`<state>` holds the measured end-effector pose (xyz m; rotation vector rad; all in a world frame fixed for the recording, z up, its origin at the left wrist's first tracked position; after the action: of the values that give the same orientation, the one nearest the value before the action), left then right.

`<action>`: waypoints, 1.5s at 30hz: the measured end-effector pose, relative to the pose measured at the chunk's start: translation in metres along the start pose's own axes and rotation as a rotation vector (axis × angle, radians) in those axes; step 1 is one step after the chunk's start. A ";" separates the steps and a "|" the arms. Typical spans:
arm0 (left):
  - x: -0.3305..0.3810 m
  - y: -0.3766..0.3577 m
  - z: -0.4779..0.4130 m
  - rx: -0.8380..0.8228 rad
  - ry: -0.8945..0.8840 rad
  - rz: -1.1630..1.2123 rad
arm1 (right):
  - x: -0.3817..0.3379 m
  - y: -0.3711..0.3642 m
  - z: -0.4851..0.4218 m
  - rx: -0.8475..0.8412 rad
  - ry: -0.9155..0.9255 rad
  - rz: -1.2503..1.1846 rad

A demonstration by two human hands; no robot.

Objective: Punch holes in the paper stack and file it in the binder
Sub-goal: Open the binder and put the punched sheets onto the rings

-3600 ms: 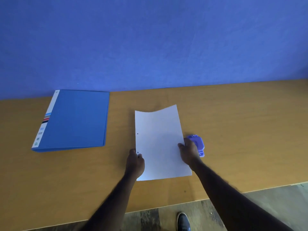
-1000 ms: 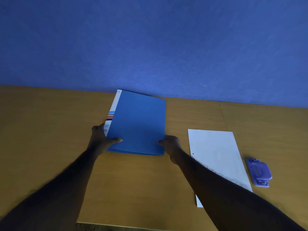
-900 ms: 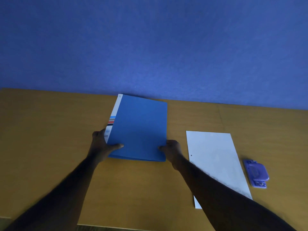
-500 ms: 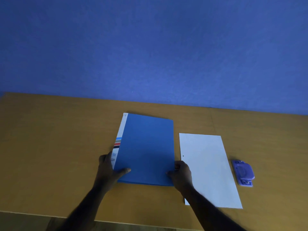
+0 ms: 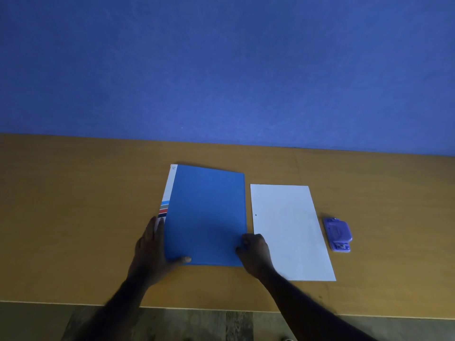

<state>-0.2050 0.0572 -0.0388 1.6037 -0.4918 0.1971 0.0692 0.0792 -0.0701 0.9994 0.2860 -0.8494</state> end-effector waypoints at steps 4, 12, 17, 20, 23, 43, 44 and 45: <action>0.004 -0.015 0.003 -0.113 -0.088 -0.097 | 0.005 -0.005 0.005 0.061 0.081 0.125; -0.018 -0.014 0.017 0.072 -0.093 0.239 | 0.001 0.027 0.019 0.262 0.143 -0.208; -0.028 0.010 0.026 0.245 0.052 0.512 | -0.027 -0.026 0.014 0.028 0.360 0.276; -0.039 0.012 0.042 0.347 0.242 0.583 | -0.020 -0.042 0.010 0.023 0.365 0.434; -0.052 0.012 0.060 0.547 0.478 0.736 | -0.016 -0.042 0.012 0.057 0.369 0.439; -0.069 0.029 0.105 0.930 1.042 0.393 | -0.017 -0.041 0.007 0.073 0.330 0.393; -0.065 0.026 0.100 0.893 1.010 0.394 | -0.017 -0.041 0.008 0.074 0.332 0.395; -0.060 0.023 0.093 0.852 0.973 0.384 | -0.018 -0.041 0.008 0.074 0.334 0.398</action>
<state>-0.2835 -0.0225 -0.0528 1.9392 0.0985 1.5543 0.0261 0.0708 -0.0815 1.2184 0.3259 -0.3316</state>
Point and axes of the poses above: each hand's wrist, its own z-axis away from the middle knuckle, its own y-axis out of the back of the hand, x = y × z, the point moved 10 cm from there along -z, towards the middle knuckle, and after that the axes turned 14 degrees about -y, right-handed, at the moved point
